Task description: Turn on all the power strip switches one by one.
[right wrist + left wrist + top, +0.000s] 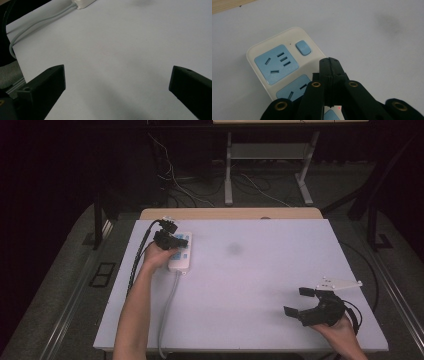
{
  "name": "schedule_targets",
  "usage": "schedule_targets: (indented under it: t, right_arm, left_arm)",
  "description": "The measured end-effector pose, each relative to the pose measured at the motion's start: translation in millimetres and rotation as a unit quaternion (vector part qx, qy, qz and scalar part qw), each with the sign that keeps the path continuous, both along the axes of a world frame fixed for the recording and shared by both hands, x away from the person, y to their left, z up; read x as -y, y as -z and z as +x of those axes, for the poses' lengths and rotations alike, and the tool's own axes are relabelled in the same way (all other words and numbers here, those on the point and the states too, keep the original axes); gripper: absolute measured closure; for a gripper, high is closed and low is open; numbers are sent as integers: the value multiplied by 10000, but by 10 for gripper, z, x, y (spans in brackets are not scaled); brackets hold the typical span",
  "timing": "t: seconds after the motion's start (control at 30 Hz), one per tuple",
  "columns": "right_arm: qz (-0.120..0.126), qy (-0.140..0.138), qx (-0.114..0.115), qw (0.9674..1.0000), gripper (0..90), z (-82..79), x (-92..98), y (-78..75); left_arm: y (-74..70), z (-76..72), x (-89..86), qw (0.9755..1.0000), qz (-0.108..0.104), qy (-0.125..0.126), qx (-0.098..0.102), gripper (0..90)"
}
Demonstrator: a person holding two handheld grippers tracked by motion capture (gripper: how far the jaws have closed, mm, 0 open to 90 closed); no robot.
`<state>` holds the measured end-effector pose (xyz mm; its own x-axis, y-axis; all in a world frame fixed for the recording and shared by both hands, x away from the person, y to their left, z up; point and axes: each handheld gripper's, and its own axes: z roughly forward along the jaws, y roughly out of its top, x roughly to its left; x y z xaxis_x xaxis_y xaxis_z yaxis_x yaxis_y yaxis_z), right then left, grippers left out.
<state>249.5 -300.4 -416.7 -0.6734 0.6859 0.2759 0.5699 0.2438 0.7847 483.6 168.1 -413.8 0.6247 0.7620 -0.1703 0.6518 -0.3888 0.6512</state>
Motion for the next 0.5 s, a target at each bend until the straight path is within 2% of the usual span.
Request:
schedule_targets:
  t: [0.23,0.33,0.5]
  right_arm:
    - [3,-13,-8,10000,5,1,-1,1]
    - [6,15,4,10000,4,1,-2,-1]
    - [58,55,29,10000,4,-8,16,-10]
  left_arm:
    - [16,2,0,10000,-2,23,2,895]
    - [28,6,-15,10000,-78,-4,-41,895]
    - [34,-7,0,10000,-37,-45,-9,897]
